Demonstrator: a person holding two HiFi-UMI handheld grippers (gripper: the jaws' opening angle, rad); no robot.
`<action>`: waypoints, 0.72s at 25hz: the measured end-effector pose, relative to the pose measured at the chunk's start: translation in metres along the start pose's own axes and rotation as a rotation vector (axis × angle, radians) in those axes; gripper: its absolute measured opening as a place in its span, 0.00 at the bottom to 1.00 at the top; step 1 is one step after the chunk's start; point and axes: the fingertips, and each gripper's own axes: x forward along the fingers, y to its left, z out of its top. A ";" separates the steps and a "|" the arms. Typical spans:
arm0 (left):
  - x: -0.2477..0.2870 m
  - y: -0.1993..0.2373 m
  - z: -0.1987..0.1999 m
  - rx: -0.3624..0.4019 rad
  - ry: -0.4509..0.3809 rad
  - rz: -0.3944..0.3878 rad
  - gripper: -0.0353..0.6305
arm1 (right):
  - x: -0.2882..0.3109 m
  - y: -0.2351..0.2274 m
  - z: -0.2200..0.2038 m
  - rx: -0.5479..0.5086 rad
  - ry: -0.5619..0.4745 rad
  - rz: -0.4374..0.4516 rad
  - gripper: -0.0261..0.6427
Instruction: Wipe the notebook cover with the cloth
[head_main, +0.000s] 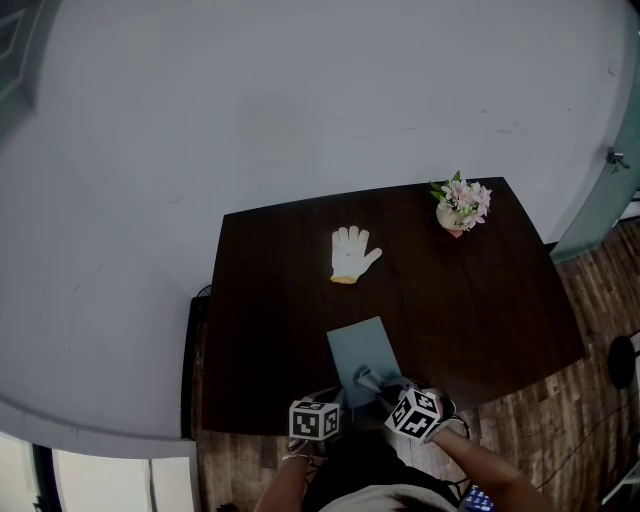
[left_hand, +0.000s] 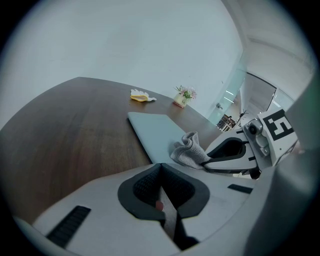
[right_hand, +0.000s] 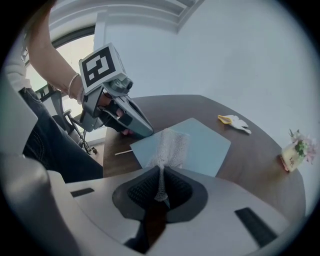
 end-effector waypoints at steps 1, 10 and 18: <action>0.000 0.000 0.000 0.000 -0.001 0.000 0.07 | -0.001 -0.002 -0.003 0.006 0.001 -0.006 0.09; -0.002 -0.002 -0.003 0.006 0.005 0.000 0.07 | -0.012 -0.015 -0.018 0.046 0.000 -0.053 0.09; -0.003 -0.003 -0.004 0.019 0.000 0.017 0.07 | -0.022 -0.026 -0.033 0.070 0.011 -0.094 0.09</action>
